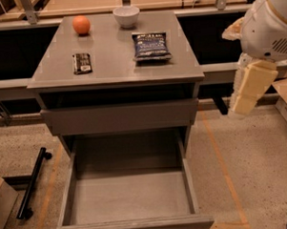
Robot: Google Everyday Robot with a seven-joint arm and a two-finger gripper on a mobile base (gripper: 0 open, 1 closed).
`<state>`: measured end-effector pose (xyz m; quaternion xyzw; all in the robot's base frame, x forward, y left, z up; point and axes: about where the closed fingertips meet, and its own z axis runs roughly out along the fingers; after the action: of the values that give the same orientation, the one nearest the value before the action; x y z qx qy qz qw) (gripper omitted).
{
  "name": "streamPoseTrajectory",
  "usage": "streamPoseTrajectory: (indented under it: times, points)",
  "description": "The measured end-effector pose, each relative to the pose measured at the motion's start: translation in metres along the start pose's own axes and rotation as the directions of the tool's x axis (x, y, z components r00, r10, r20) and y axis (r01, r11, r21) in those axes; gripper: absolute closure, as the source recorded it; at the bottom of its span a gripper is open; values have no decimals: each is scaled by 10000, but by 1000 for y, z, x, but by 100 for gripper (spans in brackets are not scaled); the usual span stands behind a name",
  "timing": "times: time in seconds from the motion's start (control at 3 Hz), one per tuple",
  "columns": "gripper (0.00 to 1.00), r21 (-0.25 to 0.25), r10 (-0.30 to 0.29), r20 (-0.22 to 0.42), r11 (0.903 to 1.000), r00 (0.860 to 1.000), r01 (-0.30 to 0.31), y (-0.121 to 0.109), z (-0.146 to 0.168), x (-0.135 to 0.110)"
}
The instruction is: Place rxbar chocolate into middle drawer
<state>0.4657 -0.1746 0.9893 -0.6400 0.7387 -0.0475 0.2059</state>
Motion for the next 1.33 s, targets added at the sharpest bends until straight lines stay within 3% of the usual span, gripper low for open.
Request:
streamPoseTrajectory:
  times: [0.33,0.67,1.0,1.33]
  points:
    - [0,282,-413,1033,9989,9938,386,-26,10,-38]
    - [0,341,-421,1147,9987,9925,385,-29,10,-41]
    - [0,188,-94,888,9998,9960,78,-23,14,-32]
    - [0,349,589,1188,9974,9912,-634,-27,29,-40]
